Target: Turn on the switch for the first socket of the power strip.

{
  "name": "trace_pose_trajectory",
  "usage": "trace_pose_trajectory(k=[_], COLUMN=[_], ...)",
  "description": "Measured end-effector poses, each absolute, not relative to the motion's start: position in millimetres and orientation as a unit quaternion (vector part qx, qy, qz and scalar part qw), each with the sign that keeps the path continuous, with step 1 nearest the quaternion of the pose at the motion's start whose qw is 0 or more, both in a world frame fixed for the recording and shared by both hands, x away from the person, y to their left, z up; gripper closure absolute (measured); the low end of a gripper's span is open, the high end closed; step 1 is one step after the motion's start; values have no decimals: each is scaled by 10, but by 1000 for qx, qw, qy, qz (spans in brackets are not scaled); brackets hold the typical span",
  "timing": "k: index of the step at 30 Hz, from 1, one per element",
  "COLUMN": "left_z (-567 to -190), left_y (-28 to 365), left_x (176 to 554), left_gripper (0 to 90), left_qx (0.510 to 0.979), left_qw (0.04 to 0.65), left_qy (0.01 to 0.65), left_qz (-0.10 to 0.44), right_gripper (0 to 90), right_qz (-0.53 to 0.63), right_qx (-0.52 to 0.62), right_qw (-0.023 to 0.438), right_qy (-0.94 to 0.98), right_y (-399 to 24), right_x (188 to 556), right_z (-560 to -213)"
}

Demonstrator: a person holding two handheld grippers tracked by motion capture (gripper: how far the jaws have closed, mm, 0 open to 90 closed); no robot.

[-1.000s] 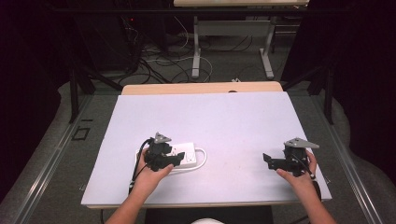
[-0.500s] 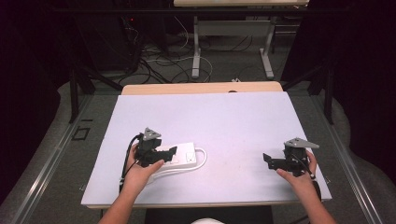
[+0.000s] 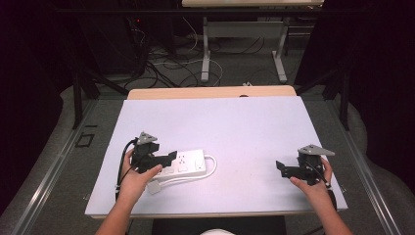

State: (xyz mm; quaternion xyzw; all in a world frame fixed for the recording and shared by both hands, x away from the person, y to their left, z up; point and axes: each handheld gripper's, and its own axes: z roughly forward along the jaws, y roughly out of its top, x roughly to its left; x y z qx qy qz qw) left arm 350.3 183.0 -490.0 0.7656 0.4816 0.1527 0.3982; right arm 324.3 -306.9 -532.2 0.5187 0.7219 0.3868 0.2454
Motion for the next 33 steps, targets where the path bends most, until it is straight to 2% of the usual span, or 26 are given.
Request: trace_pose_trajectory(k=[5, 8, 10, 33], left_z=[-4894, -4905, -4911, -5014], left_y=[1902, 1957, 2011, 2544], left_x=[3506, 3512, 3514, 3479], left_gripper=[131, 31, 2, 3], left_qx=[758, 755, 750, 708], left_qw=[405, 404, 409, 414], left_qy=[491, 497, 503, 548], left_qz=[143, 137, 132, 162], right_gripper=[38, 38, 38, 39], right_qz=[386, 386, 386, 386], right_qx=[519, 519, 519, 521], right_qw=[245, 246, 245, 245], right_qy=[723, 722, 722, 721], right_y=[-3068, -3068, -3068, -3072], right_x=[3243, 3242, 3242, 3242], right_z=[-5322, -5321, -5321, -5324])
